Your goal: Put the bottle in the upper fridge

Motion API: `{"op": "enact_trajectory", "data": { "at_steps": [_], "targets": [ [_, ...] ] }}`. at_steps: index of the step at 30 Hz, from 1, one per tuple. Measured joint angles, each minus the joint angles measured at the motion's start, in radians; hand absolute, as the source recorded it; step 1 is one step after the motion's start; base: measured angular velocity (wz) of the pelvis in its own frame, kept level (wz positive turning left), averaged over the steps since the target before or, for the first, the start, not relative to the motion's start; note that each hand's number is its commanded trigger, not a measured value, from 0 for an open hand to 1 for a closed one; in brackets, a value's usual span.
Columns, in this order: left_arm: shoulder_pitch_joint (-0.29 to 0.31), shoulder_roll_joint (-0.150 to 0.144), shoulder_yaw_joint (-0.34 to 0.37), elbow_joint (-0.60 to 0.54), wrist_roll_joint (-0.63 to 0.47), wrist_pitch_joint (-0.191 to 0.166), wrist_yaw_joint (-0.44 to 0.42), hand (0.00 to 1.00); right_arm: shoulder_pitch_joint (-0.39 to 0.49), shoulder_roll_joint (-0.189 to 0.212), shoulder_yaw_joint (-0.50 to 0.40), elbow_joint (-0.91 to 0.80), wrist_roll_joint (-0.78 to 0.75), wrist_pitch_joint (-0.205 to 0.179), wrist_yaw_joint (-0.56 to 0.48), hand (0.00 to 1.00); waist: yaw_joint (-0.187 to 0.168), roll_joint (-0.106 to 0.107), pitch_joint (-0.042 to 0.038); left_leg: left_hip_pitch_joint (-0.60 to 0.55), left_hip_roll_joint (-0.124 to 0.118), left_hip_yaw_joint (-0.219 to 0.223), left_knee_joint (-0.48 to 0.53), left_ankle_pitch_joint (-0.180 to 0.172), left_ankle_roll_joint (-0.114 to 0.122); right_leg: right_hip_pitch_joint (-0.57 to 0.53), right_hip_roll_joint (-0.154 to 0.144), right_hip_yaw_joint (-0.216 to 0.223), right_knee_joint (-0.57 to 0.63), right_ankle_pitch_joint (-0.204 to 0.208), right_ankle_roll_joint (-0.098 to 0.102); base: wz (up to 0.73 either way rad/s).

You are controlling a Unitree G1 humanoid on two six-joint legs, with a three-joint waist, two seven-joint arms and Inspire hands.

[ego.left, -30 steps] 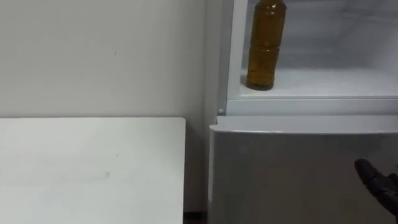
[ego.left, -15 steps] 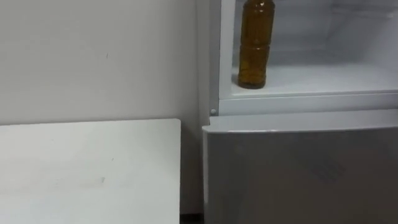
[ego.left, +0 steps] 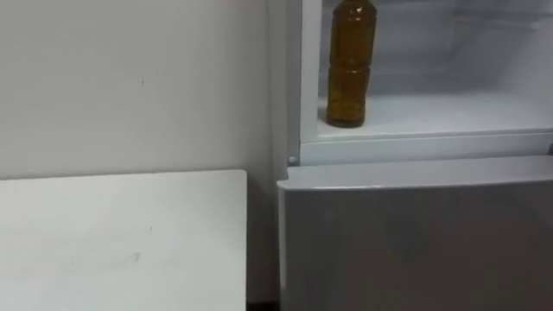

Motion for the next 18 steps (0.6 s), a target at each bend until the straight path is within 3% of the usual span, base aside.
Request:
{"op": "enact_trajectory", "data": {
  "at_steps": [9, 18],
  "targets": [
    [-0.001, -0.008, 0.005, -0.004, -0.005, 0.009, -0.017, 0.0, 0.0, 0.02, -0.054, 0.06, 0.032, 0.018, 0.009, 0.0, -0.012, 0.005, -0.0007, 0.019, -0.002, 0.003, -0.002, -0.001, 0.001, 0.003, -0.005, 0.006, 0.006, -0.008, 0.001, -0.02],
    [0.005, 0.0, 0.055, -0.043, -0.012, 0.008, -0.053, 0.0, -0.017, 0.016, -0.163, -0.041, 0.187, 0.016, -0.028, 0.0, -0.022, -0.004, -0.0032, 0.015, -0.003, 0.006, -0.005, -0.002, 0.0, -0.012, -0.003, 0.018, 0.021, -0.016, 0.001, -0.02]
  ]
}}
